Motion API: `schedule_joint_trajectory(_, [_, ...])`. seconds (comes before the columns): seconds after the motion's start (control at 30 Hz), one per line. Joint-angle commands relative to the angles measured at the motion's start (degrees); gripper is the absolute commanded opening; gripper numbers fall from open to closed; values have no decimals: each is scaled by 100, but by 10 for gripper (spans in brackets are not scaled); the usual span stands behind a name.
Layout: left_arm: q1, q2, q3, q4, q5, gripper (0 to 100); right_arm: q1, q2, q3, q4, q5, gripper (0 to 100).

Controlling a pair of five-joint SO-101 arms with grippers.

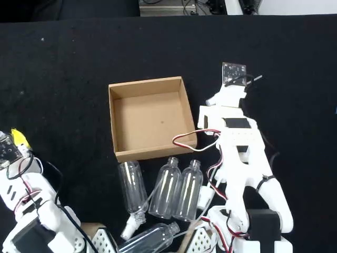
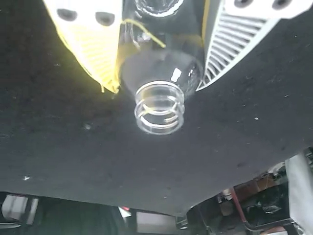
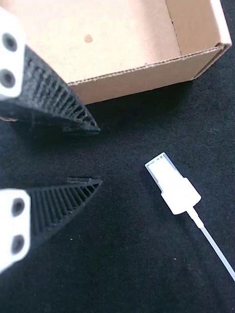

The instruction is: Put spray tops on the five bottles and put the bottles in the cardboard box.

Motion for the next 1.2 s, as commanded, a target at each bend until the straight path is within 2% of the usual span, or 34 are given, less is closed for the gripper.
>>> schedule_joint_trajectory(0.0, [57,-9,92,-149,-35,126,149,-136,-31,-141,-35,127])
schedule_joint_trajectory(0.13, [13,-62,92,-158,-35,178,149,-136,-31,-141,-35,127])
schedule_joint_trajectory(0.37, [-57,-70,110,-193,0,173,149,-136,-31,-141,-35,127])
schedule_joint_trajectory(0.5, [66,-70,171,-914,18,41,229,-145,-40,-132,-35,126])
schedule_joint_trajectory(0.57, [198,-79,171,-1020,-18,38,334,-145,-119,9,-35,127])
schedule_joint_trajectory(0.8, [673,-79,171,-1011,-18,29,387,-145,-479,527,-26,127])
schedule_joint_trajectory(1.03, [1182,-79,171,-923,-18,29,396,-145,-523,545,26,126])
schedule_joint_trajectory(1.17, [1376,-167,171,-492,-26,29,475,-145,-840,782,501,127])
